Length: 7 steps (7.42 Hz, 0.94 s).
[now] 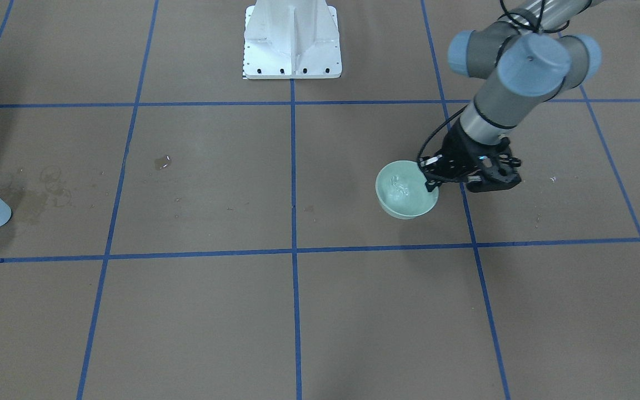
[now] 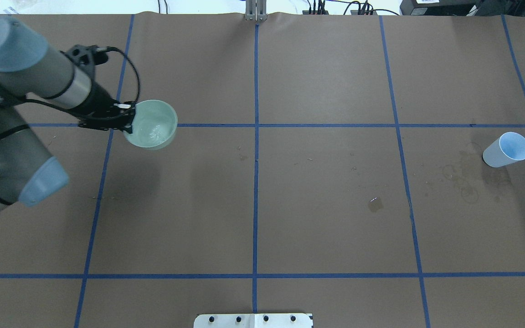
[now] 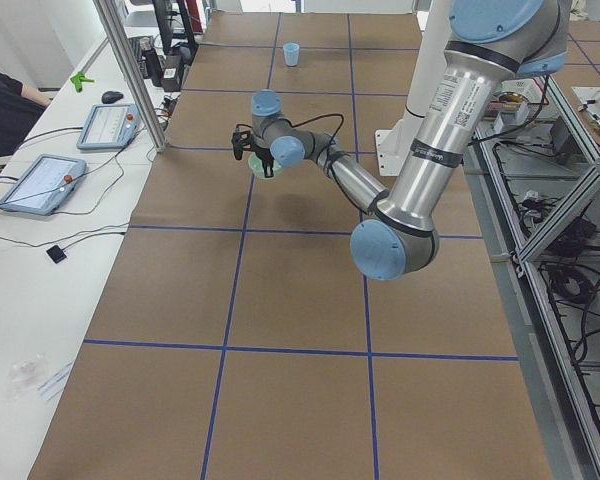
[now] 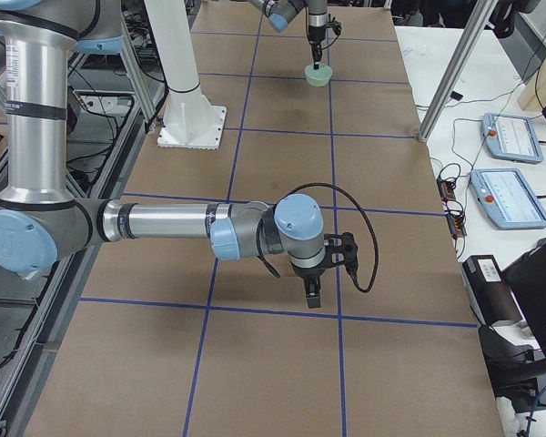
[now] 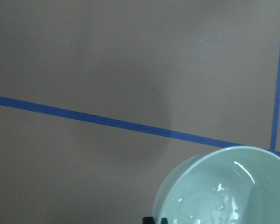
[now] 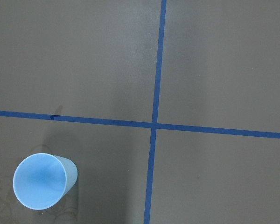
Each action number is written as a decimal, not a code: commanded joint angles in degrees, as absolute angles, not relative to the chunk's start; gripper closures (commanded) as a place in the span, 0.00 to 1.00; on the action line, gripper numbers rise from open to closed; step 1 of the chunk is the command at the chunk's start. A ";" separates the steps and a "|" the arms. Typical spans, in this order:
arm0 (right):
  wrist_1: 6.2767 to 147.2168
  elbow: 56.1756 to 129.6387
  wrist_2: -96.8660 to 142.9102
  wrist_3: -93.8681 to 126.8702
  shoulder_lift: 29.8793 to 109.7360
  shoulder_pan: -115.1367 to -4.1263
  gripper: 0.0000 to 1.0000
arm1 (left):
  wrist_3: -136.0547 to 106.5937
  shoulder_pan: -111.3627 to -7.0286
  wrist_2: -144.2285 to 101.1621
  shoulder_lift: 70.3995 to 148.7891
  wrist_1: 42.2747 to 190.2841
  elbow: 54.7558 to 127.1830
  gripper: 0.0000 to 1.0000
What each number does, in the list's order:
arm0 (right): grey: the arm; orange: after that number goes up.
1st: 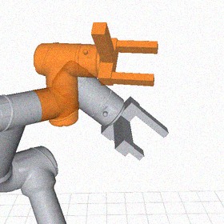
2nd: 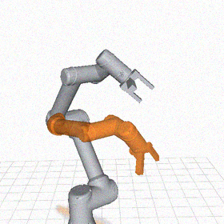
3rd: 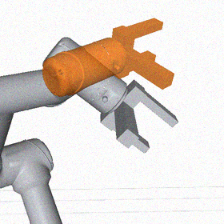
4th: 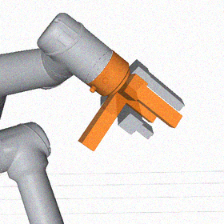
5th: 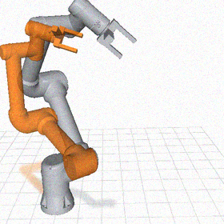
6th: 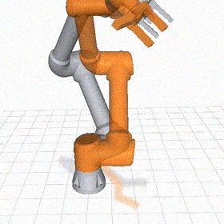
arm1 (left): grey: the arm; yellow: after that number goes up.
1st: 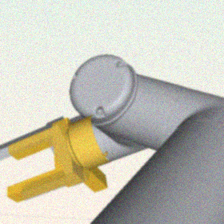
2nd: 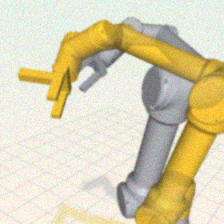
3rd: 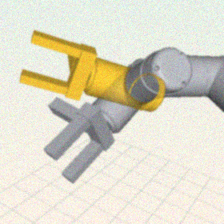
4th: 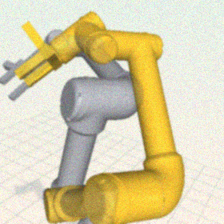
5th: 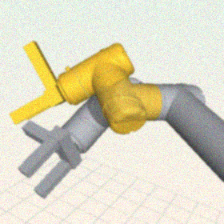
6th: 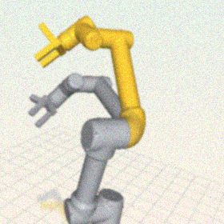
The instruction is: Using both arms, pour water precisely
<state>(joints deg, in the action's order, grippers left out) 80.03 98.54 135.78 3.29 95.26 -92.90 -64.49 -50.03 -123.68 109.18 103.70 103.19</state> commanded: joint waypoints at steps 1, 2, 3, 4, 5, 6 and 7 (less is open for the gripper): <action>80.16 98.87 135.79 3.34 95.27 -92.90 0.01 | -52.08 -55.96 -125.41 96.55 105.54 106.70 1.00; 80.16 98.96 135.79 3.34 95.36 -92.90 0.01 | -49.25 -58.07 -126.12 92.76 109.65 106.18 1.00; 80.24 98.96 135.79 3.25 95.45 -92.90 0.01 | -47.65 -59.66 -128.39 90.11 112.91 104.61 1.00; 80.33 99.23 135.79 3.60 95.80 -92.81 0.01 | -46.51 -60.20 -129.89 87.83 118.07 101.54 1.00; 80.33 99.14 135.79 3.60 95.89 -92.81 0.01 | -46.76 -60.12 -129.99 86.32 124.82 97.69 1.00; 80.33 99.14 135.79 3.60 95.89 -92.81 0.01 | -46.84 -60.03 -129.99 86.40 128.63 94.08 1.00; 80.33 99.14 135.88 3.69 95.89 -92.81 0.01 | -46.67 -59.94 -129.99 86.40 131.46 91.08 1.00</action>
